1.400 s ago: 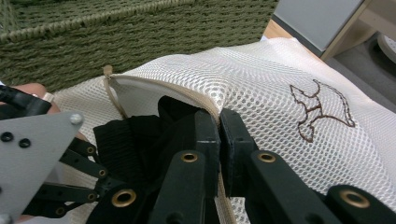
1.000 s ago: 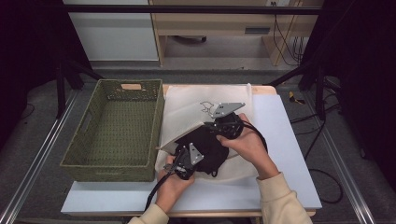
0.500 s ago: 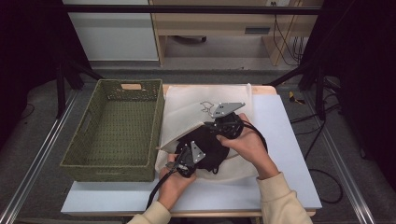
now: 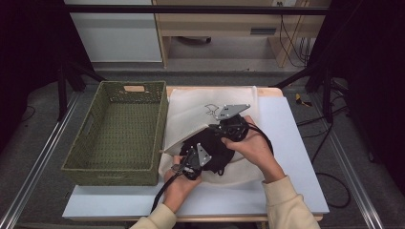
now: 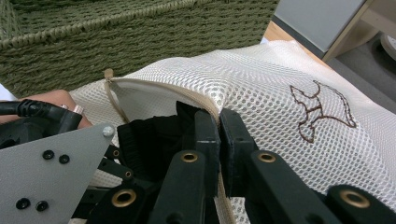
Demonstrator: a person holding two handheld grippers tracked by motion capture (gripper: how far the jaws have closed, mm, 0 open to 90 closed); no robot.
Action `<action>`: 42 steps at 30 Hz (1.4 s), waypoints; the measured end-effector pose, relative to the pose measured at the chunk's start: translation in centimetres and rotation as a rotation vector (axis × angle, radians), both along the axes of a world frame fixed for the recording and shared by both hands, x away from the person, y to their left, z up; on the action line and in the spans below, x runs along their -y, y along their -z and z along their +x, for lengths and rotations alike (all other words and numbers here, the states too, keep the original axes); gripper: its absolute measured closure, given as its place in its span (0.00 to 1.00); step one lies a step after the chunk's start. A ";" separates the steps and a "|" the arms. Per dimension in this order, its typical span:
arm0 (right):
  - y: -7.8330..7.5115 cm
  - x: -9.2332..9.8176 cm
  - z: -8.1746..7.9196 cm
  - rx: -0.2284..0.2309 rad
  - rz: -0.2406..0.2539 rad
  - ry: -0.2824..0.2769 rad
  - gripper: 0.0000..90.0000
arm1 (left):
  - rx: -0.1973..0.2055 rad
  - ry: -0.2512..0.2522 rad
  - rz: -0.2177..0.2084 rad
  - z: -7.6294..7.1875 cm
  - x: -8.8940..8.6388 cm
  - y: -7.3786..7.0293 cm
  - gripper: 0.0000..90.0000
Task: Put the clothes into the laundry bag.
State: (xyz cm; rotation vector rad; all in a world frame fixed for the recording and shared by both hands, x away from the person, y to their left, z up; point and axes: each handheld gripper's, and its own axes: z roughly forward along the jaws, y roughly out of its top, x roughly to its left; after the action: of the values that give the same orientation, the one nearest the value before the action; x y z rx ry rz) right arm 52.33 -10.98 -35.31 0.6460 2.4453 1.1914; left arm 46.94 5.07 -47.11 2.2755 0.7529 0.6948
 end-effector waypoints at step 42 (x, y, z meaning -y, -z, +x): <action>-0.3 0.3 2.0 -0.008 0.015 0.021 0.97 | 0.019 -0.011 0.003 1.1 0.5 -0.1 1.00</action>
State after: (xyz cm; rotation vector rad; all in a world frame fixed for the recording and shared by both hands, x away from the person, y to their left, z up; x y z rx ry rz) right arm 54.36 -11.27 -35.05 0.6808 2.4323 1.2016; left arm 48.05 4.62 -47.05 2.2662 0.7559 0.7225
